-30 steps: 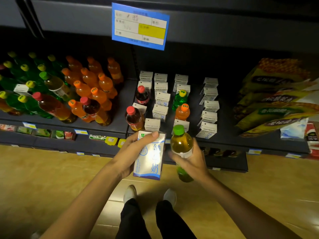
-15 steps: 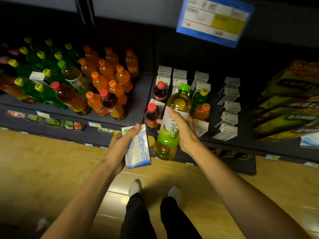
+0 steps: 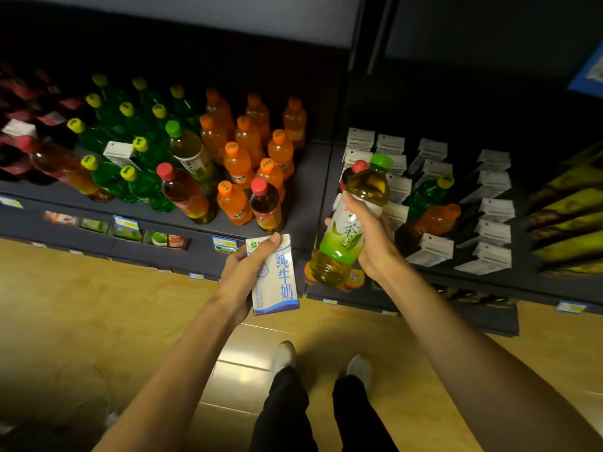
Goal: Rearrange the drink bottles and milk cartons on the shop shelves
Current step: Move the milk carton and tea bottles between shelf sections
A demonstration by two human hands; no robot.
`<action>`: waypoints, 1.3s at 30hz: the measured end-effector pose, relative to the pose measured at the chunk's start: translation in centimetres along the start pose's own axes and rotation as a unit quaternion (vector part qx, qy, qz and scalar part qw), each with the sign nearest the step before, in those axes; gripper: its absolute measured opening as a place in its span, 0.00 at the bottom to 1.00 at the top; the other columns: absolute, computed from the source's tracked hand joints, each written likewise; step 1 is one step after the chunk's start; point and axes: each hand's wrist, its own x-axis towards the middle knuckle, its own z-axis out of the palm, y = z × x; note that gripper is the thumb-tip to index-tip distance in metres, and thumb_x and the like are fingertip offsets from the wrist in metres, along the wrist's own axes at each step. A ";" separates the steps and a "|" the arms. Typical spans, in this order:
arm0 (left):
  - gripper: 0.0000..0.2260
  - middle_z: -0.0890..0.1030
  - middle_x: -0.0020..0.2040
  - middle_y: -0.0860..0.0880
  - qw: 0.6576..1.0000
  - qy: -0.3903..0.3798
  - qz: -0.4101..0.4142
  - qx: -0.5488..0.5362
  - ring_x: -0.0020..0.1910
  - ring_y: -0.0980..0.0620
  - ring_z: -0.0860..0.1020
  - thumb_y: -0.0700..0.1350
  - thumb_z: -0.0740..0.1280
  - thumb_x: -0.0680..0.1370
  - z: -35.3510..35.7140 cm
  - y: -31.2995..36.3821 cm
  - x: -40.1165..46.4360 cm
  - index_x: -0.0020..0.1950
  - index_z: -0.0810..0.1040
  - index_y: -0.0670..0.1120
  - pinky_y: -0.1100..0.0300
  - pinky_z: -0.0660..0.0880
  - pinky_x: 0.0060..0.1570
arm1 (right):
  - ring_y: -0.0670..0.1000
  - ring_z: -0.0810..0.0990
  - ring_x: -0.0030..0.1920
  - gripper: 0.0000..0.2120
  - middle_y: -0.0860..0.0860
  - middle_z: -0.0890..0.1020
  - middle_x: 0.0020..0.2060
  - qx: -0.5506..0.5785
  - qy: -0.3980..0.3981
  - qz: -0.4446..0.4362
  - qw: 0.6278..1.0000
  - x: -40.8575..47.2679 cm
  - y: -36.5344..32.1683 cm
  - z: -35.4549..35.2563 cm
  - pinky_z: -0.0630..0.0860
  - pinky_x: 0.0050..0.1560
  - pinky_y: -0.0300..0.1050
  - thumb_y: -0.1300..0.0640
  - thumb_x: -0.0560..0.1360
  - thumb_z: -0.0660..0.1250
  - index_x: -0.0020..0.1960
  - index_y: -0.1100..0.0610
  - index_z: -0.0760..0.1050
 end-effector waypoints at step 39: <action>0.25 0.75 0.60 0.41 0.841 -0.106 0.264 0.459 0.60 0.43 0.76 0.35 0.78 0.67 9.5 -4.0 14.8 0.62 0.78 0.42 0.48 0.73 0.64 | 0.52 0.85 0.52 0.23 0.50 0.86 0.50 -0.026 0.086 -0.018 0.996 -12.4 0.5 -8.7 0.78 0.60 0.59 0.45 0.60 0.80 0.54 0.47 0.82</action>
